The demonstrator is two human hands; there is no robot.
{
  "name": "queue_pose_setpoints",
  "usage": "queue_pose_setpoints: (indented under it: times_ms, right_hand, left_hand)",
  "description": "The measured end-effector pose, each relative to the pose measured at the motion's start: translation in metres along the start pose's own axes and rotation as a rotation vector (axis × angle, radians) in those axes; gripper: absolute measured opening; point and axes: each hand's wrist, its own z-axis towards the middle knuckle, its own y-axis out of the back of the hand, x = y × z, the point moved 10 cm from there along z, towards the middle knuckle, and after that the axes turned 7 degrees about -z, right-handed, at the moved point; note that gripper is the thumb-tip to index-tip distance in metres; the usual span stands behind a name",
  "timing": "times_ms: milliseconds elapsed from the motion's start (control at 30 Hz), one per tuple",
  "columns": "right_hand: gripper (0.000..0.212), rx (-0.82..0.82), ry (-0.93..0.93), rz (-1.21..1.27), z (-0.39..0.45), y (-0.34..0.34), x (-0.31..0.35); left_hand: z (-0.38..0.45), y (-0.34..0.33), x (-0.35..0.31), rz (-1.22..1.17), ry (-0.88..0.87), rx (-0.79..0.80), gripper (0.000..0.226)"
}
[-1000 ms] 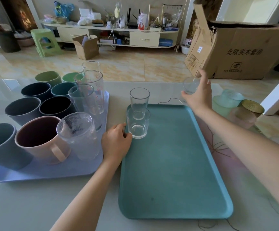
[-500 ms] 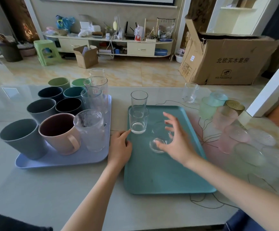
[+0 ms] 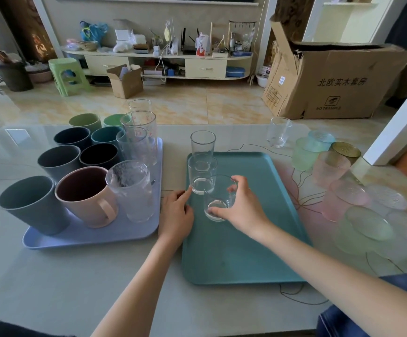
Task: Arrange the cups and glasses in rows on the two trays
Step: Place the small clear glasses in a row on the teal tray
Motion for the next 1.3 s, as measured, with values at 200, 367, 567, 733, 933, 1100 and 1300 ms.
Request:
queue_pose_setpoints:
  times_ms: [200, 367, 567, 733, 933, 1100, 1300]
  right_hand:
    - [0.076, 0.042, 0.057, 0.084, 0.004, -0.020, 0.011]
    - [0.073, 0.085, 0.090, 0.117, 0.008, -0.027, 0.013]
    - [0.076, 0.113, 0.067, 0.144, 0.008, -0.031, 0.009]
    - [0.098, 0.356, 0.084, -0.020, 0.011, -0.035, 0.001]
    - [0.075, 0.208, -0.037, -0.135, 0.067, 0.047, -0.028]
    - [0.064, -0.060, -0.072, -0.415, 0.127, 0.113, -0.048]
    - [0.062, -0.172, -0.118, -0.686, 0.195, 0.146, -0.061]
  left_hand:
    - [-0.001, 0.002, -0.005, -0.007, -0.021, -0.005, 0.052]
    - [-0.001, 0.005, -0.005, -0.029, -0.014, -0.023, 0.037]
    - [-0.002, 0.007, -0.006, -0.037, 0.009, -0.030, 0.035]
    - [-0.001, 0.008, -0.008, -0.010, 0.033, -0.037, 0.033]
    - [0.003, 0.004, -0.003, -0.009, 0.066, -0.036, 0.030]
    - [0.015, 0.002, -0.004, 0.028, 0.076, -0.070, 0.028]
    - [0.041, -0.006, 0.000, -0.029, 0.069, -0.083, 0.029]
